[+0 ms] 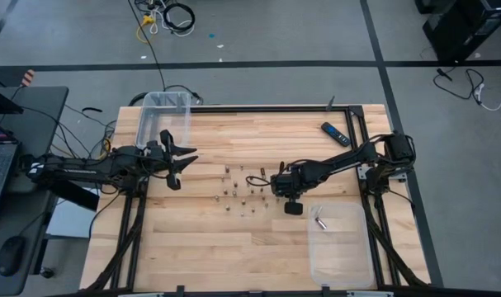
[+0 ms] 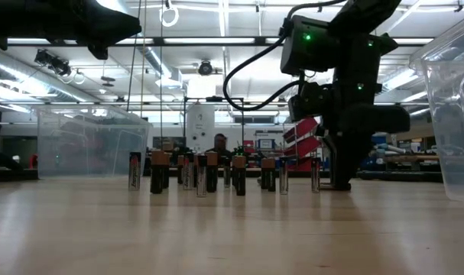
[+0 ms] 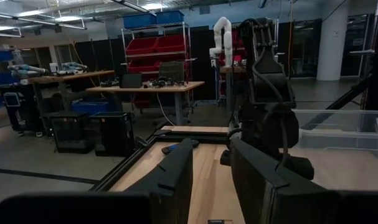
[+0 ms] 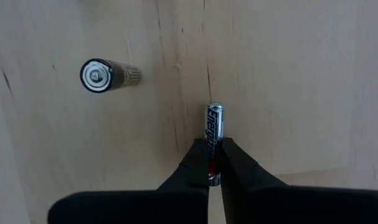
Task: Sort batteries
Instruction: Put the black and silver battery into the bottom transparent bin
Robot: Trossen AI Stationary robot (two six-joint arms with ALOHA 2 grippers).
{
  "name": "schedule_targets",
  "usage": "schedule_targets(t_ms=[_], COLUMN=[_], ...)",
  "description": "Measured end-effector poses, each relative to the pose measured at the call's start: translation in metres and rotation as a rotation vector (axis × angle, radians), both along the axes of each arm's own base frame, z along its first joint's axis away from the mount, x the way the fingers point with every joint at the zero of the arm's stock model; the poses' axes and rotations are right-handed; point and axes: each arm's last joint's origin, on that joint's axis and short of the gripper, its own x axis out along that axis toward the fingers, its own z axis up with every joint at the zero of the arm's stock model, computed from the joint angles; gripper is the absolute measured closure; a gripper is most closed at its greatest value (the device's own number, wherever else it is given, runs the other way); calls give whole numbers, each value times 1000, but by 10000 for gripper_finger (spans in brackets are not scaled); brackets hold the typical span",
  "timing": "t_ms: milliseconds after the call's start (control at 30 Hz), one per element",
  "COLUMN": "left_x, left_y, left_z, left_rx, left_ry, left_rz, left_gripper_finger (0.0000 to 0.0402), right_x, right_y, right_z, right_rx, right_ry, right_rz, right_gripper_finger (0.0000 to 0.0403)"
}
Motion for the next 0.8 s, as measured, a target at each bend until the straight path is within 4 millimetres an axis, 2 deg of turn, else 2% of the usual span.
schedule_targets(t_ms=[567, 667, 800], left_x=[0, 0, 0], left_y=[0, 0, 0], left_z=[0, 0, 0], left_rx=[0, 0, 0], left_ry=[1, 1, 1], left_rz=[0, 0, 0], left_gripper_finger=[295, 296, 295], right_x=[12, 15, 18], right_y=[-13, -14, -17], right_z=[29, 38, 61], right_rx=[13, -10, -58], right_ry=[70, 87, 52], right_rz=[-7, 6, 24], right_gripper_finger=[398, 398, 398])
